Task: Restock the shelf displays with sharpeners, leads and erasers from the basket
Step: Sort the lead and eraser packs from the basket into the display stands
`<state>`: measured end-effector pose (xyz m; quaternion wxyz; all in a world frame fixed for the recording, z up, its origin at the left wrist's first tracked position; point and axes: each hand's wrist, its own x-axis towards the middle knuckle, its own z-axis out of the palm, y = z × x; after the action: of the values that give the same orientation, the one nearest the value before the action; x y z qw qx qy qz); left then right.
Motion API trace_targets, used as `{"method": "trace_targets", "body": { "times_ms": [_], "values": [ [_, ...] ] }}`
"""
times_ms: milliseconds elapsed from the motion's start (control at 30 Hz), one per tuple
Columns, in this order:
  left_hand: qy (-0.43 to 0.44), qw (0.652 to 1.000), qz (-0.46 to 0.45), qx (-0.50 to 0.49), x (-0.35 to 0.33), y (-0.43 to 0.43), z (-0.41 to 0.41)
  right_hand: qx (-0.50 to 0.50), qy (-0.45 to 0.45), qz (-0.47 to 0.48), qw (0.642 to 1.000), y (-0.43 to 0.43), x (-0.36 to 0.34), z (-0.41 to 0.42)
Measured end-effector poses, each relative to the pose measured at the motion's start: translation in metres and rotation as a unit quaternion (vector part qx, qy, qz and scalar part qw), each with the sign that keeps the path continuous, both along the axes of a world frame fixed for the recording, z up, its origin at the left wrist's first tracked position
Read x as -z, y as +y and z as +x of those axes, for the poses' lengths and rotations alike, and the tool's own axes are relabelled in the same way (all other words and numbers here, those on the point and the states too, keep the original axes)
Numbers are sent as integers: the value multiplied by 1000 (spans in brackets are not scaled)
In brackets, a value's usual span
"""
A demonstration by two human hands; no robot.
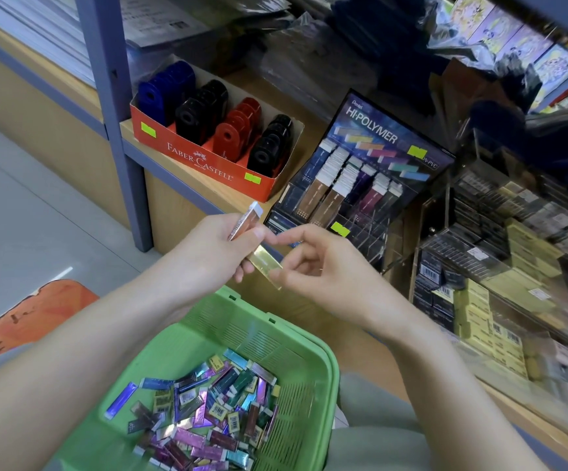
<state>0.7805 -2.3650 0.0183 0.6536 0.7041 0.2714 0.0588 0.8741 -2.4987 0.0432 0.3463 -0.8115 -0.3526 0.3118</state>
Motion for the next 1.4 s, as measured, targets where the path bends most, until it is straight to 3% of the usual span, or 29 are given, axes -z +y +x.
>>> {"method": "trace_targets", "body": {
  "times_ms": [267,433,533,600,700,867,1000,1133,1400],
  "values": [
    [-28,999,31,6,0,-4,1,-14,-91,-1,996,-1,0,6],
    [-16,997,74,-3,-3,-4,0,122,-152,119,973,-15,-15,30],
    [-1,997,77,-12,0,-4,4,235,-132,213,939,-28,-21,46],
    [12,998,57,-33,5,-4,7,293,-167,221,915,-38,-17,63],
    [1,999,18,-49,9,-3,11,344,-241,176,890,-51,-6,85],
    [-2,998,58,4,6,-9,7,327,-352,151,864,-54,-1,100],
    [3,998,61,13,4,-12,8,302,-386,129,862,-52,-3,109],
    [1,998,57,7,0,-13,9,253,-407,56,876,-52,-7,120],
    [5,998,59,11,0,-12,10,201,-444,-97,868,-58,-15,140]
  ]
}}
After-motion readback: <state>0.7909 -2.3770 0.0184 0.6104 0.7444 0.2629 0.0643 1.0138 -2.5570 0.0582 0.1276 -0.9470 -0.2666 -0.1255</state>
